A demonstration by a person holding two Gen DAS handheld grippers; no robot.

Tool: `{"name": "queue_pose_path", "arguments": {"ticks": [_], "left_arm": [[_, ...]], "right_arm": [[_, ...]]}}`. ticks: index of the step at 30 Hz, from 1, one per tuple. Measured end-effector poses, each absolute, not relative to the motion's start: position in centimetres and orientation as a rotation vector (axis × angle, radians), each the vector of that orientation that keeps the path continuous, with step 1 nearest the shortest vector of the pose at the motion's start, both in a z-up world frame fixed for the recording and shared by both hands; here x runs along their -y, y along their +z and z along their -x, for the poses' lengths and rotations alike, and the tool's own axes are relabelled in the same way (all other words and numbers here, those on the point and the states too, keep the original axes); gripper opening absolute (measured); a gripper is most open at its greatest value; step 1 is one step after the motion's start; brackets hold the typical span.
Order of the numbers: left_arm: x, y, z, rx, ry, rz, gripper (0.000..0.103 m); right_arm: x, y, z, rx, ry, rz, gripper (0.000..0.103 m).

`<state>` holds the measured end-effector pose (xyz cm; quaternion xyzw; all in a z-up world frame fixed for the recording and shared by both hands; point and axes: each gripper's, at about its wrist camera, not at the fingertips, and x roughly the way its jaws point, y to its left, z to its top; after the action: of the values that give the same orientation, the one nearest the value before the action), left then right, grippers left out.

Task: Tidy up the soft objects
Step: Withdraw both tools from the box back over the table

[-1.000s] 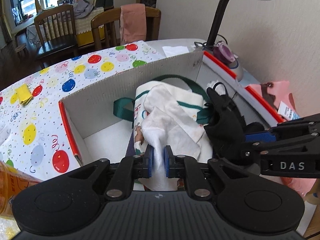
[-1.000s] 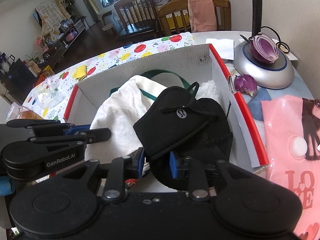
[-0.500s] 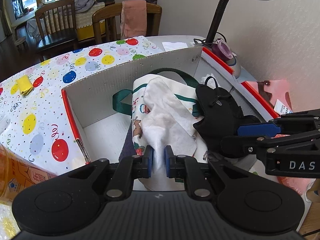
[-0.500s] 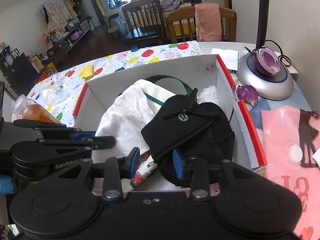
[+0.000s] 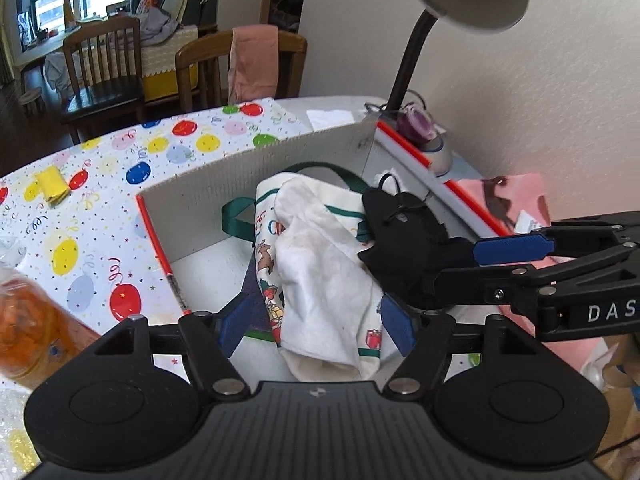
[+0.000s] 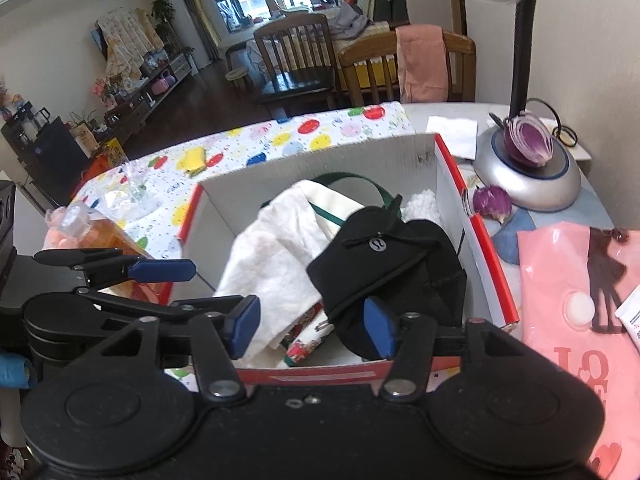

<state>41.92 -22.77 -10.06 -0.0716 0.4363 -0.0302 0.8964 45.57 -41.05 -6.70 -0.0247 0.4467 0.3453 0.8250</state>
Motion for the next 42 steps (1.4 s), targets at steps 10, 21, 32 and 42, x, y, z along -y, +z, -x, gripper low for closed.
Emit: {"name": "queue_pose_path", "arguments": {"ticks": [10, 21, 32, 42], "left_arm": [[20.4, -6.1, -37.5, -0.819, -0.085, 0.192, 0.077], [16.2, -3.4, -32.2, -0.774, -0.036, 0.215, 0.077], [10.8, -2.8, -26.7, -0.755, -0.030, 0.269, 0.083], [3.7, -2.7, -22.0, -0.743, 0.015, 0.273, 0.085]], "right_arm": [[40.8, -2.7, -42.1, -0.872, 0.797, 0.050, 0.071], [38.2, -0.3, -37.2, -0.808, 0.867, 0.094, 0.082], [33.0, 0.2, -31.9, -0.802, 0.908, 0.100, 0.092], [27.0, -1.0, -27.7, -0.832, 0.909, 0.104, 0.101]]}}
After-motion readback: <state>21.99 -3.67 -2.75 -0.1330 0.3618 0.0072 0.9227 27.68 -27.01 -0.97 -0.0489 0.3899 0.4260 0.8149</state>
